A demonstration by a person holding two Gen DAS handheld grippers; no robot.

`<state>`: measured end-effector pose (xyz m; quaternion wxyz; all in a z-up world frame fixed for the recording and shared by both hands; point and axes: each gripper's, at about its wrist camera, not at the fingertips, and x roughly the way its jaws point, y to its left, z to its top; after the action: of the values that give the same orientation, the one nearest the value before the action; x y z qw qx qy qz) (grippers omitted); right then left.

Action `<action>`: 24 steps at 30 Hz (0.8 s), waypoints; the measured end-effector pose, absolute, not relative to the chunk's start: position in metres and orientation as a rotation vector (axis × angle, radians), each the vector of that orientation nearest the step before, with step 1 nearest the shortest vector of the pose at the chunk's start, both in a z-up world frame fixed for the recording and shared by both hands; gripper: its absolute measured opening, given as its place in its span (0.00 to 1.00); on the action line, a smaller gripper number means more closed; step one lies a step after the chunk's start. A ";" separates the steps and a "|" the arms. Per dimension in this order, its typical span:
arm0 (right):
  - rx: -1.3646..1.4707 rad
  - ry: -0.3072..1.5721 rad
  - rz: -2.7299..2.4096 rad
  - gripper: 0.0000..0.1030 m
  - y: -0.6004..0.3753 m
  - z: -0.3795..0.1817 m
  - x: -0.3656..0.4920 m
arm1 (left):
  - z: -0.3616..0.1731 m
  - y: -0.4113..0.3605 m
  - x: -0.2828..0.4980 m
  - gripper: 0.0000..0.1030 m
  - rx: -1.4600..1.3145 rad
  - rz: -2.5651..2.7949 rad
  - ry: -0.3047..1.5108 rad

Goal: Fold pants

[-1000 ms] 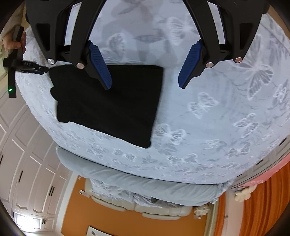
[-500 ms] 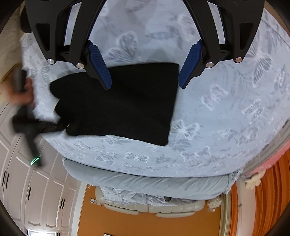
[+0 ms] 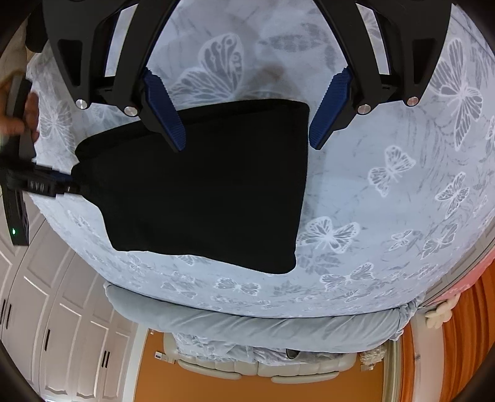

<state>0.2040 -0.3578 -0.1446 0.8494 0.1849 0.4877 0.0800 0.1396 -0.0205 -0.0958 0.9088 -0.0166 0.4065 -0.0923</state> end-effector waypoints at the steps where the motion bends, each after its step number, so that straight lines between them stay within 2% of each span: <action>1: 0.392 1.030 0.186 0.71 -0.352 -0.148 0.205 | -0.096 -0.022 0.140 0.78 -0.044 -0.191 0.842; 2: 0.393 1.020 0.206 0.64 -0.348 -0.148 0.205 | -0.096 -0.022 0.141 0.78 -0.053 -0.192 0.842; 3: 0.399 1.007 0.227 0.29 -0.343 -0.144 0.206 | -0.096 -0.023 0.141 0.78 -0.056 -0.185 0.841; 4: 0.386 0.984 0.219 0.21 -0.339 -0.131 0.204 | -0.095 -0.022 0.141 0.78 -0.053 -0.176 0.840; 5: 0.393 0.952 0.241 0.14 -0.338 -0.118 0.201 | -0.093 -0.020 0.140 0.78 -0.051 -0.168 0.838; 8: 0.439 0.874 0.274 0.13 -0.344 -0.093 0.187 | -0.086 -0.012 0.138 0.79 -0.061 -0.166 0.825; 9: 0.434 0.875 0.261 0.14 -0.346 -0.095 0.184 | -0.086 -0.009 0.138 0.81 -0.061 -0.157 0.823; 11: 0.373 0.960 0.160 0.25 -0.350 -0.131 0.187 | -0.091 -0.005 0.141 0.81 -0.063 -0.140 0.828; 12: 0.365 1.001 0.112 0.45 -0.353 -0.153 0.188 | -0.094 -0.003 0.142 0.81 -0.068 -0.135 0.837; 14: 0.532 0.956 0.127 0.50 -0.368 -0.163 0.179 | -0.098 -0.002 0.144 0.81 -0.083 -0.141 0.853; 15: 0.561 0.959 0.106 0.63 -0.372 -0.161 0.177 | -0.098 -0.002 0.143 0.81 -0.079 -0.142 0.854; 16: 0.560 0.945 0.082 0.67 -0.374 -0.156 0.174 | -0.098 -0.003 0.143 0.81 -0.070 -0.147 0.853; 21: 0.456 0.836 0.014 0.67 -0.365 -0.141 0.155 | -0.096 -0.012 0.141 0.82 0.004 -0.094 0.834; 24: 0.373 0.847 -0.017 0.76 -0.350 -0.142 0.148 | -0.095 -0.021 0.140 0.83 0.087 -0.043 0.825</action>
<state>0.1483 -0.3499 -0.1423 0.8948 0.1801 0.4084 -0.0081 0.1401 -0.0211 -0.0952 0.9149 0.0422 0.4008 -0.0209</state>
